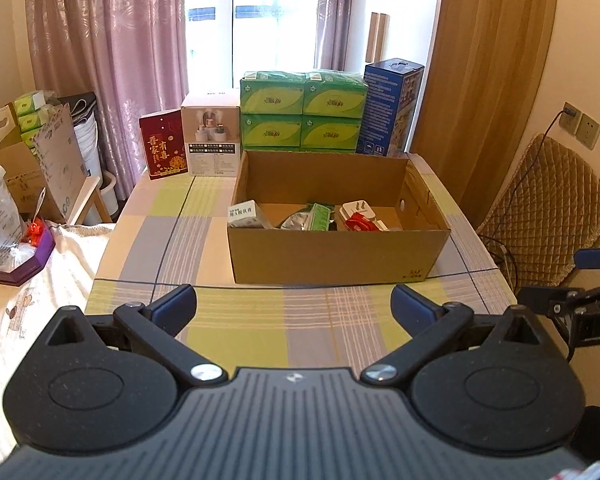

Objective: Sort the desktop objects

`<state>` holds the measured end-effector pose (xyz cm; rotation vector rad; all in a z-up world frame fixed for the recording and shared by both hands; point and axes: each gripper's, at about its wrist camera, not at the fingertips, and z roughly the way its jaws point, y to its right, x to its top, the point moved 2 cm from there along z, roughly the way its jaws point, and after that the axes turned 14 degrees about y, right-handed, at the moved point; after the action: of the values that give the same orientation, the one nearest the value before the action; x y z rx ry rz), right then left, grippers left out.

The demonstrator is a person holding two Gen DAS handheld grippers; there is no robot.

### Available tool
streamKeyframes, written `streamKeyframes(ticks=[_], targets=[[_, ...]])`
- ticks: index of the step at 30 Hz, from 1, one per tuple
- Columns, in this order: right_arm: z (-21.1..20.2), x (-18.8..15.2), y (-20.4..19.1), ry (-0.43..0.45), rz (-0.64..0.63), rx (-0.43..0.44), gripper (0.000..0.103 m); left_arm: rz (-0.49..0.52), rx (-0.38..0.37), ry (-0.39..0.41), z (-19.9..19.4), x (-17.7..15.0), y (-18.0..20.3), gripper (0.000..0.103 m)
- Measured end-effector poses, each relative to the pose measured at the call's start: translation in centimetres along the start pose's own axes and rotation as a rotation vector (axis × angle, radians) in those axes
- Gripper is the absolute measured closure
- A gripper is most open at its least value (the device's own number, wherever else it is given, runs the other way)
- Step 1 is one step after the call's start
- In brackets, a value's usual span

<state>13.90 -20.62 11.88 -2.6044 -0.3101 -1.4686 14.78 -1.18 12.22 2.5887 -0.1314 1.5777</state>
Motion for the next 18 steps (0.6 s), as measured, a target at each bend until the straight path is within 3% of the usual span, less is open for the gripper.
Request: streamKeyframes(ticks=[18], targets=[[-1.8, -1.9, -0.5, 0.000, 0.054, -0.003, 0.002, 0.022, 0.028, 0.002, -2.3, -2.5, 0.6, 0.001]])
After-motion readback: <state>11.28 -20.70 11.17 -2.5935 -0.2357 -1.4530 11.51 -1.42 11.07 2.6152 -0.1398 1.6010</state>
